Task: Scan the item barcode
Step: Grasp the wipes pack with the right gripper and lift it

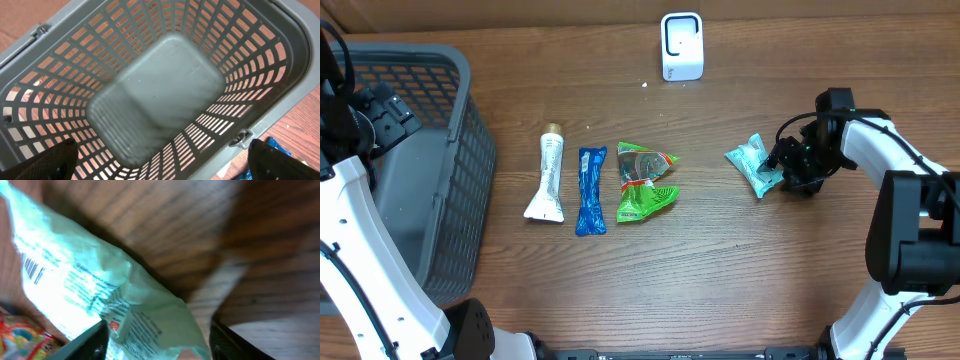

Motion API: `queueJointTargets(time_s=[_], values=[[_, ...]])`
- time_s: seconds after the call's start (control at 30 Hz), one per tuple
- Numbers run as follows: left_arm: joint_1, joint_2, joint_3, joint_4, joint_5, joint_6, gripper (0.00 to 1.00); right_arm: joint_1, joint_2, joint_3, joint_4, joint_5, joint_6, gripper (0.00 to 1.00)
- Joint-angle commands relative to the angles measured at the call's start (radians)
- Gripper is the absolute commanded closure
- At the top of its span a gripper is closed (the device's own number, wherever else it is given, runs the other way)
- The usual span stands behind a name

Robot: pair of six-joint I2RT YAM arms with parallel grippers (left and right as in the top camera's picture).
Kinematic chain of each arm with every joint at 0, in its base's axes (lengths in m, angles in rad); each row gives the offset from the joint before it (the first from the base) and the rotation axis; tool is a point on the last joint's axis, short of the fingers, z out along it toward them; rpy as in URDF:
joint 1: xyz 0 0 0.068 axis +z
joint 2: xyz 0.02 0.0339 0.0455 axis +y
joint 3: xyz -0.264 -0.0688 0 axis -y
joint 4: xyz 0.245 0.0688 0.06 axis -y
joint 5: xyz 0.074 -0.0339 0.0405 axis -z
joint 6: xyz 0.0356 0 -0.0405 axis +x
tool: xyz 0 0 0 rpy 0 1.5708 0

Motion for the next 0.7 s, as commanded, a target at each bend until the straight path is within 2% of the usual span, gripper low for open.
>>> queueJointTargets(time_s=[0.0, 0.13, 0.27, 0.37, 0.43, 0.53, 0.67], values=[[0.003, 0.007, -0.002, -0.002, -0.014, 0.004, 0.00, 0.026, -0.009, -0.022, 0.043, 0.013, 0.035, 0.41], [0.003, 0.007, -0.002, -0.002, -0.014, 0.004, 0.00, 0.035, -0.009, -0.022, 0.066, 0.012, 0.035, 0.67], [0.003, 0.008, -0.002, -0.002, -0.014, 0.004, 0.00, 0.032, -0.013, -0.022, 0.084, 0.011, 0.035, 0.83], [0.003, 0.008, -0.002, -0.002, -0.014, 0.004, 0.00, 0.017, -0.021, -0.009, 0.090, 0.007, -0.005, 0.89], [0.003, 0.008, -0.002, -0.002, -0.014, 0.004, 0.00, 0.005, -0.026, 0.016, 0.090, -0.006, -0.100, 0.90], [0.003, 0.008, -0.002, -0.002, -0.014, 0.004, 0.00, -0.003, -0.029, 0.062, 0.086, -0.009, -0.320, 0.90], [0.003, 0.008, -0.002, -0.002, -0.014, 0.004, 0.01, -0.003, -0.029, 0.080, 0.091, 0.026, -0.537, 0.82]])
